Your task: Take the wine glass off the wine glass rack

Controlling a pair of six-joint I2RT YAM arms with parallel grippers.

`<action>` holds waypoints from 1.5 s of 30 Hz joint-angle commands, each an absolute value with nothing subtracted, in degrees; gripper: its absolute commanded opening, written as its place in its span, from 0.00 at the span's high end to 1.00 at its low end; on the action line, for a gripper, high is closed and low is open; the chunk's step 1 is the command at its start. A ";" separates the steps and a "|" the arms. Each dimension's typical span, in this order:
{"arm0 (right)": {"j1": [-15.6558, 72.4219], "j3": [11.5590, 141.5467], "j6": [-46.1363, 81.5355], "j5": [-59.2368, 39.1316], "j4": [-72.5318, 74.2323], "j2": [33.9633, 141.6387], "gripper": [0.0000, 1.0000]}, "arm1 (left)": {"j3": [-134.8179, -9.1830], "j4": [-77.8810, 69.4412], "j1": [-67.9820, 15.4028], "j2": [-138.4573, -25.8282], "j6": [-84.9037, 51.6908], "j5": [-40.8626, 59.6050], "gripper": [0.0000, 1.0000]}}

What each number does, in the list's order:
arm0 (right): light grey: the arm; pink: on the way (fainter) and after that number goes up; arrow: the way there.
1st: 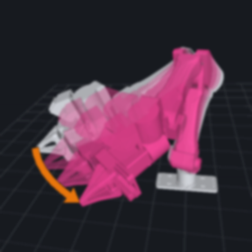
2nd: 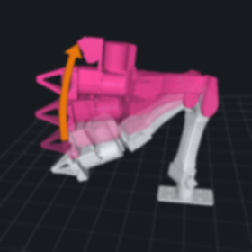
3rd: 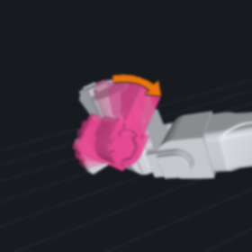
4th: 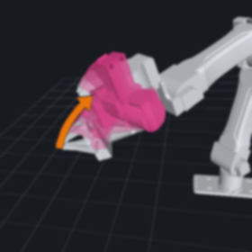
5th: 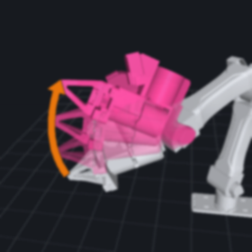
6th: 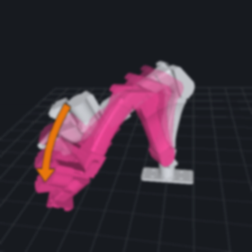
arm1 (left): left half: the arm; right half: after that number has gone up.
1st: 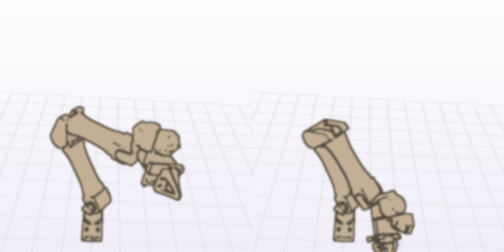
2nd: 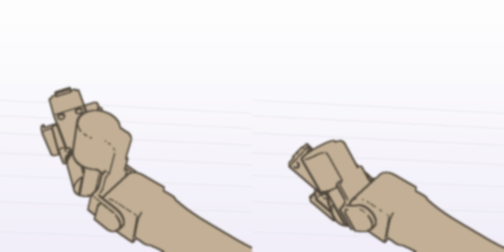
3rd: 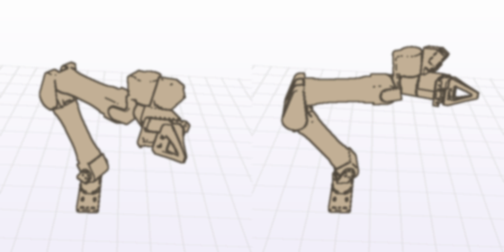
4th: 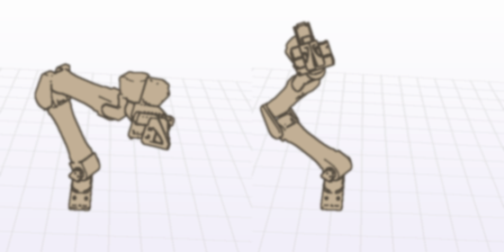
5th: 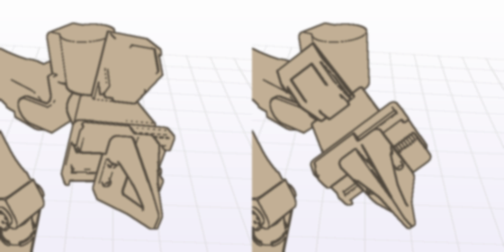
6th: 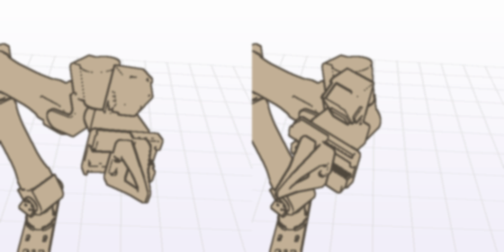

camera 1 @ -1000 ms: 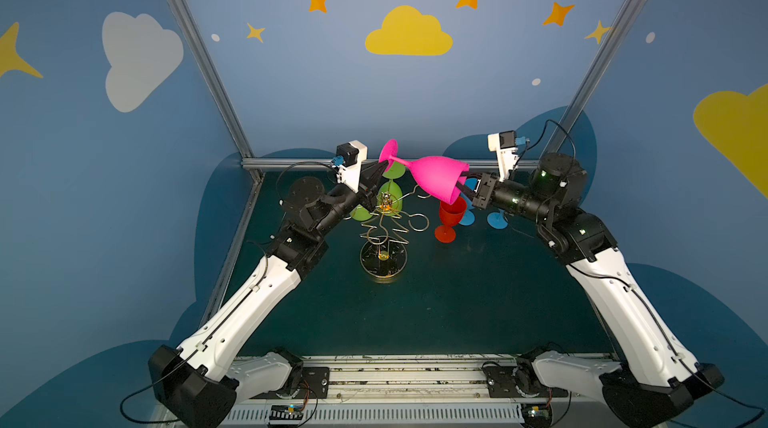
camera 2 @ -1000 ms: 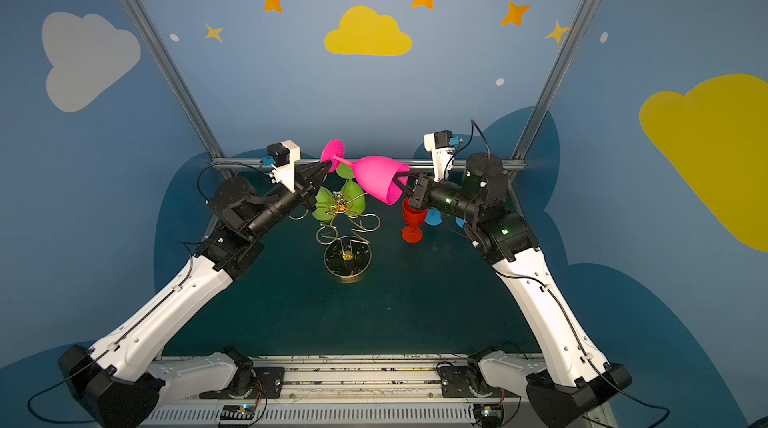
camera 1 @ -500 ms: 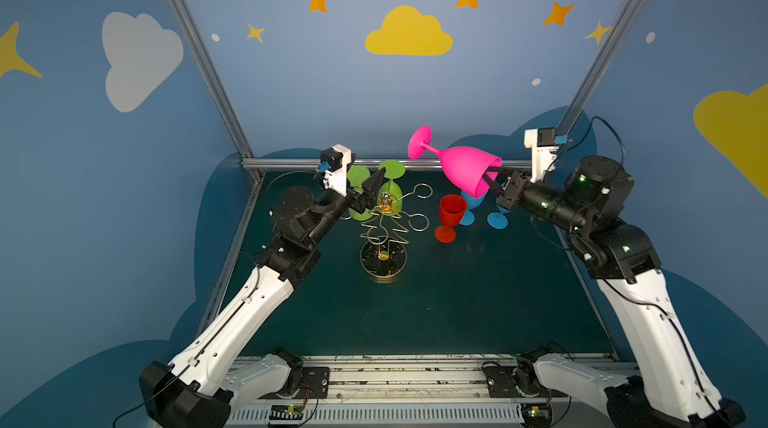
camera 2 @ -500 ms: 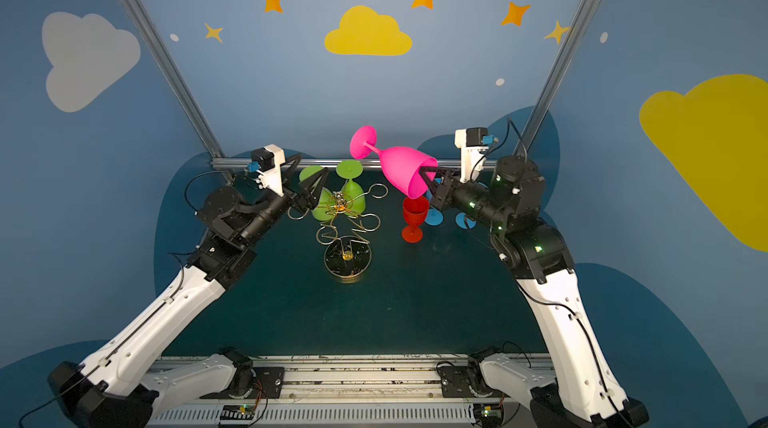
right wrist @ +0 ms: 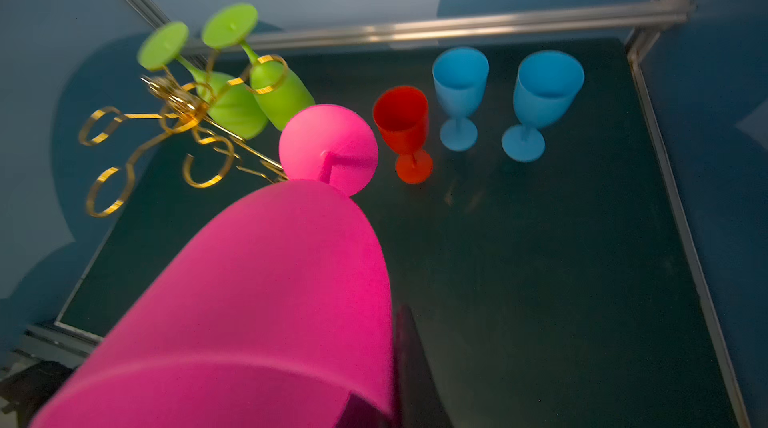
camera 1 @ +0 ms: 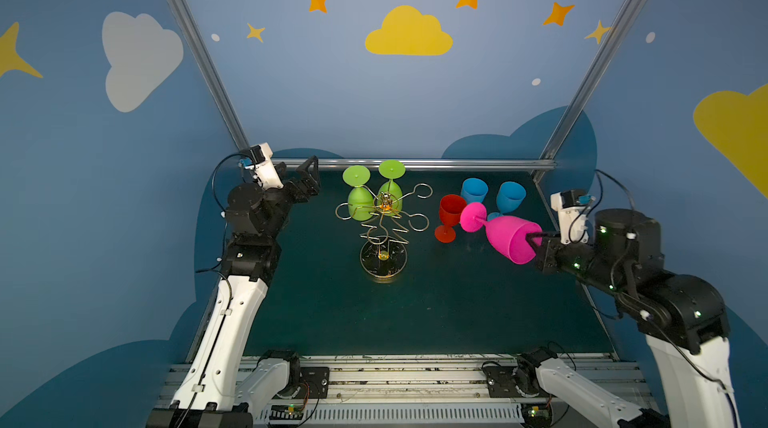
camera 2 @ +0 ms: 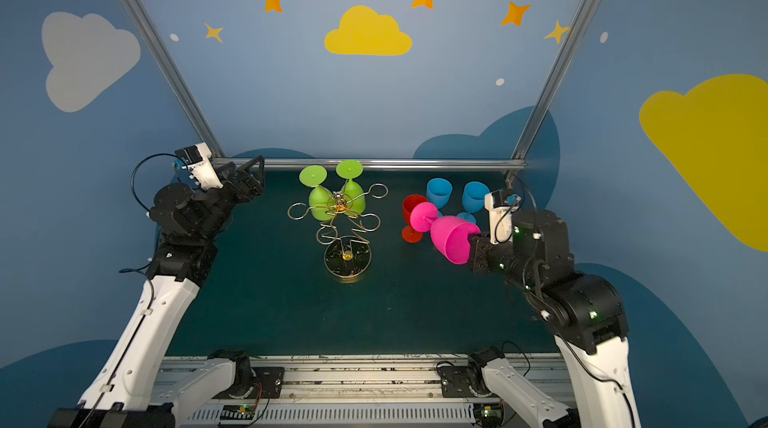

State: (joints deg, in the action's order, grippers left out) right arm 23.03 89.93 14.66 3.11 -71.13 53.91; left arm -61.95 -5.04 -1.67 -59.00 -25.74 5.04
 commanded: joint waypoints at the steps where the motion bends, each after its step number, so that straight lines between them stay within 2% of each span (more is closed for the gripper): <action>1: 23.47 86.41 14.25 6.73 -75.67 57.39 1.00 | -59.48 -2.69 -0.38 -58.30 -31.76 8.23 0.07; 8: 25.59 80.40 13.97 6.36 -70.06 65.36 1.00 | -58.79 0.92 0.97 -57.50 -32.30 9.67 0.07; 14: 27.28 79.43 17.00 3.78 -67.41 74.17 1.00 | -60.29 4.39 1.82 -59.23 -33.33 11.95 0.09; 18: 28.09 78.63 17.38 5.40 -65.45 79.08 1.00 | -60.20 4.39 2.26 -59.24 -34.02 12.98 0.09; 25: 28.14 84.63 21.48 7.18 -69.78 89.35 1.00 | -60.80 5.18 2.54 -58.80 -33.58 12.94 0.10; 30: 28.30 85.97 21.56 5.29 -68.02 91.89 1.00 | -61.25 5.53 2.57 -58.62 -33.20 13.01 0.10; 34: 28.15 86.80 21.46 5.28 -67.50 92.70 0.90 | -61.75 5.80 2.62 -58.97 -32.81 13.01 0.09; 43: 28.05 87.97 21.11 4.12 -66.86 94.06 0.81 | -62.12 5.84 2.67 -59.17 -32.45 13.01 0.10; 45: 27.84 88.55 21.00 3.79 -66.63 93.41 0.75 | -62.50 6.05 2.64 -59.35 -32.19 13.01 0.10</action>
State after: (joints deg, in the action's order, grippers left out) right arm 27.97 86.37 20.84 4.86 -66.65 93.56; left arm -60.34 5.61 2.50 -59.31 -33.36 12.25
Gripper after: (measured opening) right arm 0.231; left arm 0.905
